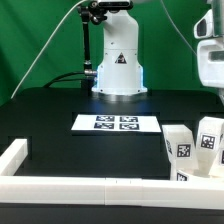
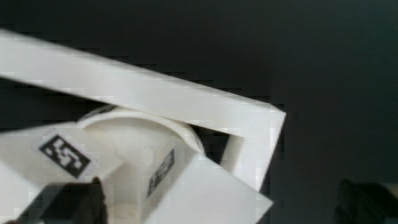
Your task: Assemble stool
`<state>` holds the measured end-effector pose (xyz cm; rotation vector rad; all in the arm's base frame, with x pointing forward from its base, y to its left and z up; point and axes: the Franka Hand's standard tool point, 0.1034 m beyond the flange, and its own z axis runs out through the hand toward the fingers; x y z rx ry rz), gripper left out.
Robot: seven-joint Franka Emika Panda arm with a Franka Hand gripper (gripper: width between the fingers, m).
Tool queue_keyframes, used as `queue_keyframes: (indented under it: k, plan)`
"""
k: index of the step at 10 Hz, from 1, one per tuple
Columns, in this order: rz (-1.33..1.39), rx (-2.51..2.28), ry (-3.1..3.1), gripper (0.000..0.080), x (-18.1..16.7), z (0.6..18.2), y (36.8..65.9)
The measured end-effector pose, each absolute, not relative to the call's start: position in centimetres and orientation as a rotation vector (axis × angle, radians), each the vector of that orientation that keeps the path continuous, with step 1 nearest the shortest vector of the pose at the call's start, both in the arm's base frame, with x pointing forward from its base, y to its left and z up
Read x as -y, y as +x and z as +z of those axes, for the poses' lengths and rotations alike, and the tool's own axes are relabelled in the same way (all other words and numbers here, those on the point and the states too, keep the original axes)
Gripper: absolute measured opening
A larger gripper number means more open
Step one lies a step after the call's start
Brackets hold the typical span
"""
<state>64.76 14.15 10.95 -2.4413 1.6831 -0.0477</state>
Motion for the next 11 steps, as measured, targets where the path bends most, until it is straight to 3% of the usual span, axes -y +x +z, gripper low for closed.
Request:
queue_keyframes:
  k: [3, 9, 11]
  plan:
    - [-0.078, -1.424, -2.612, 0.0649, -13.9, 10.9, 64.8]
    - [-0.191, -0.269, -3.042, 0.0649, -12.3, 10.7, 65.1]
    - [-0.194, -0.136, -3.058, 0.0649, -11.9, 10.6, 65.1]
